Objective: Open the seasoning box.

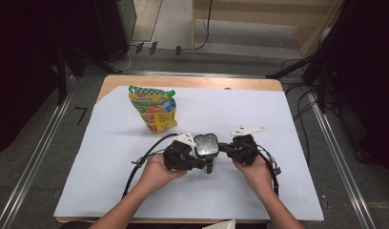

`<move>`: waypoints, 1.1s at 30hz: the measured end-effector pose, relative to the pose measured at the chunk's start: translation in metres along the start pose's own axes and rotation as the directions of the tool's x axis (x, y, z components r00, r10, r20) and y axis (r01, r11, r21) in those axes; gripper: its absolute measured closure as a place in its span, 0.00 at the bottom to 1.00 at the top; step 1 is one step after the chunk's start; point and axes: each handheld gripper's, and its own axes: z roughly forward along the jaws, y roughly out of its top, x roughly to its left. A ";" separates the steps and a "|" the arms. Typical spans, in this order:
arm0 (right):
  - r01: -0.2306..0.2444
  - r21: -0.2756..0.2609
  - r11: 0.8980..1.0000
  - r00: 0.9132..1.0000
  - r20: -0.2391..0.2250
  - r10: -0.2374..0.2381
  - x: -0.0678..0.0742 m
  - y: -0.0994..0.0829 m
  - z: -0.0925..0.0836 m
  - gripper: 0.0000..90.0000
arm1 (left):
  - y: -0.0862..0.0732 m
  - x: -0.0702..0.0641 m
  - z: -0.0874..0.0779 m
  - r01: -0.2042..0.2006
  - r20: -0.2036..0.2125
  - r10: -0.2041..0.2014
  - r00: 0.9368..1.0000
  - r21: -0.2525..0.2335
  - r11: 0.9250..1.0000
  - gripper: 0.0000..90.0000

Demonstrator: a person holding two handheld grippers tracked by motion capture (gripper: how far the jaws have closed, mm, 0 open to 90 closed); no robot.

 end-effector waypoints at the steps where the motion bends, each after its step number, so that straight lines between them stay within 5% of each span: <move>1: -0.007 -0.001 1.000 1.000 0.001 0.007 -0.001 0.000 -0.001 1.00 | 0.000 -0.001 0.001 0.004 0.004 -0.004 1.000 -0.006 1.000 1.00; 10: -0.026 -0.006 1.000 1.000 -0.013 0.026 -0.002 -0.007 -0.017 1.00 | 0.004 -0.002 0.000 0.012 0.048 -0.012 0.999 0.003 1.000 0.99; 22: -0.003 0.002 1.000 0.998 -0.055 0.004 0.028 -0.022 -0.043 1.00 | 0.002 -0.002 -0.034 -0.002 0.007 0.002 1.000 0.017 1.000 0.89; 33: 0.054 0.034 0.998 0.993 -0.110 -0.050 0.058 -0.033 -0.030 1.00 | -0.002 0.011 -0.049 -0.009 -0.013 0.009 1.000 0.004 1.000 0.71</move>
